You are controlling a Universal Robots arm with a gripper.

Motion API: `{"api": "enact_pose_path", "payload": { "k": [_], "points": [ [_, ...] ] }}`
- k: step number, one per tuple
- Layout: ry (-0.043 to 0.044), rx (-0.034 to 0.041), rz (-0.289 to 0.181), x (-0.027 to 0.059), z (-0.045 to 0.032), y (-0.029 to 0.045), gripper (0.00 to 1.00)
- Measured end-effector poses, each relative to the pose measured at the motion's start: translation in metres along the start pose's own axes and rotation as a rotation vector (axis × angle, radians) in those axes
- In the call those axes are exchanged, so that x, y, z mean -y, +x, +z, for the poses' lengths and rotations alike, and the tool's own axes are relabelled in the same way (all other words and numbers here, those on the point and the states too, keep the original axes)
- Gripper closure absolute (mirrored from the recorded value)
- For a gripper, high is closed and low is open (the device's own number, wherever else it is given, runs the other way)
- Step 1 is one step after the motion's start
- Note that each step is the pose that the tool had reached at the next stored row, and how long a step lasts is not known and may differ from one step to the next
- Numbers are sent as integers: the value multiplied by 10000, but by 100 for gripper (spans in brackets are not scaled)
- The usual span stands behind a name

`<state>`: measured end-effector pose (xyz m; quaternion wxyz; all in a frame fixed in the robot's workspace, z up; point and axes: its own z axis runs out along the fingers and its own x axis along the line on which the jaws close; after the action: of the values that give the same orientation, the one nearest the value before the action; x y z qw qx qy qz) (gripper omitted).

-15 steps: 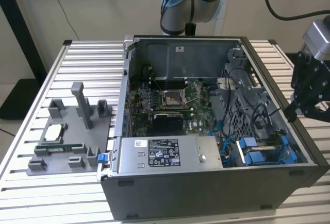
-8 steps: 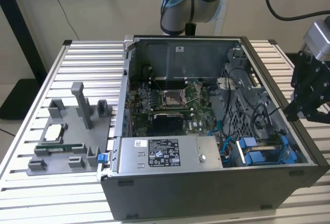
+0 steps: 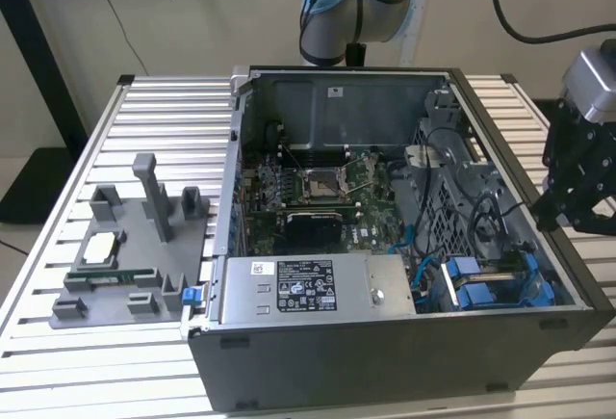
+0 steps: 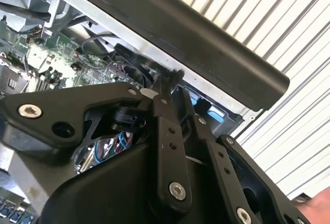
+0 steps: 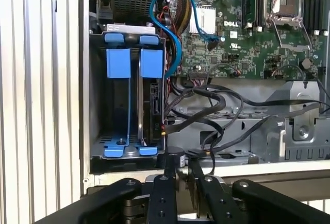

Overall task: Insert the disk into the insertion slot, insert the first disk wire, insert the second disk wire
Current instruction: 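Insert the second disk wire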

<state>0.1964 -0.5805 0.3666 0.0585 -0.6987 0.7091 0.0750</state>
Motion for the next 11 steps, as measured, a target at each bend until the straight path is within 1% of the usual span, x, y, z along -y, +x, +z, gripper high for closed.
{"api": "enact_pose_path", "payload": {
  "k": [2,7,11],
  "points": [
    [65,3,-14,3,6,-2,0],
    [165,3,-32,8,67,10,0],
    [248,6,-49,9,92,14,0]
  ]
}}
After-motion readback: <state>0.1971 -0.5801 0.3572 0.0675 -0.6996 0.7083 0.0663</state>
